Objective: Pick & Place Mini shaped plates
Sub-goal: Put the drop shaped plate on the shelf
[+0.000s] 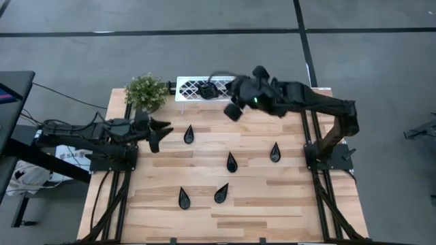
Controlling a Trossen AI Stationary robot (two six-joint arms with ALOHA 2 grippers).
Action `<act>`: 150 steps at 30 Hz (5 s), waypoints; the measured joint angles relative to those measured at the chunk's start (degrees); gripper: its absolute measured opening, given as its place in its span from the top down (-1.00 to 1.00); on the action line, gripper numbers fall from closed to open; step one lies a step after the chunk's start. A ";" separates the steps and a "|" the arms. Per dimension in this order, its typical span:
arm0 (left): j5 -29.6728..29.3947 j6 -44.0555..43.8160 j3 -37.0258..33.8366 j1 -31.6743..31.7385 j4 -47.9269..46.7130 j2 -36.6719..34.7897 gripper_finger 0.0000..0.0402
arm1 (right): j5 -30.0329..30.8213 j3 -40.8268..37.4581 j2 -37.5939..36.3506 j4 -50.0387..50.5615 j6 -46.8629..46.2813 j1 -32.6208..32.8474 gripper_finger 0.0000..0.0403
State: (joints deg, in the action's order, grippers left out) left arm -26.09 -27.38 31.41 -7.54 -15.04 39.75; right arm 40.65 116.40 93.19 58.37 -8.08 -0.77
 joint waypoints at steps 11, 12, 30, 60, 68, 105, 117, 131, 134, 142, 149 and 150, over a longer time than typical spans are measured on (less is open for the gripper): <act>4.92 -16.56 -10.29 -15.40 13.26 0.86 0.19 | 5.61 0.00 0.44 10.19 -17.72 20.10 0.40; 6.08 -17.88 -11.00 -16.58 13.87 1.28 0.19 | 2.33 0.00 0.73 9.50 -17.53 21.38 0.40; 4.21 -31.58 -9.25 -24.38 17.08 18.43 0.19 | -10.56 -0.09 4.51 9.18 -9.01 32.67 0.40; 7.35 -20.63 4.95 -24.01 -6.18 26.60 0.35 | -32.75 -62.80 -34.89 -47.84 -8.21 20.19 0.40; 15.79 -22.58 4.91 -24.07 -8.60 27.21 0.45 | -28.62 -79.52 -34.24 -71.68 -19.87 22.81 0.40; 18.70 -64.53 1.85 -27.79 1.65 43.52 0.44 | -27.09 -79.47 -29.12 -71.65 -18.60 25.87 0.40; 18.77 -66.43 1.85 -28.95 4.49 48.49 0.44 | -27.18 -79.47 -29.12 -71.24 -19.02 26.27 0.40; 18.05 -66.55 1.85 -28.95 9.08 52.36 0.44 | -27.14 -79.47 -29.12 -71.08 -20.45 26.25 0.40; 17.99 -66.55 1.85 -28.95 10.38 53.50 0.44 | -27.16 -79.47 -29.12 -71.03 -20.50 26.27 0.40; 18.01 -67.64 1.85 -28.95 11.32 55.18 0.44 | -27.14 -79.47 -29.12 -71.02 -20.50 26.25 0.40; 18.72 -67.62 1.85 -28.95 11.49 55.18 0.52 | -27.13 -79.47 -29.12 -71.04 -20.52 26.25 0.40; 18.80 -67.63 1.85 -28.95 11.50 55.18 0.55 | -27.12 -79.47 -29.12 -71.04 -20.52 26.25 0.40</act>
State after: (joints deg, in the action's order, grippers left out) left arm -7.29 -95.01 33.26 -36.49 -3.54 94.94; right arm 13.54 36.93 64.07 -12.67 -28.60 25.47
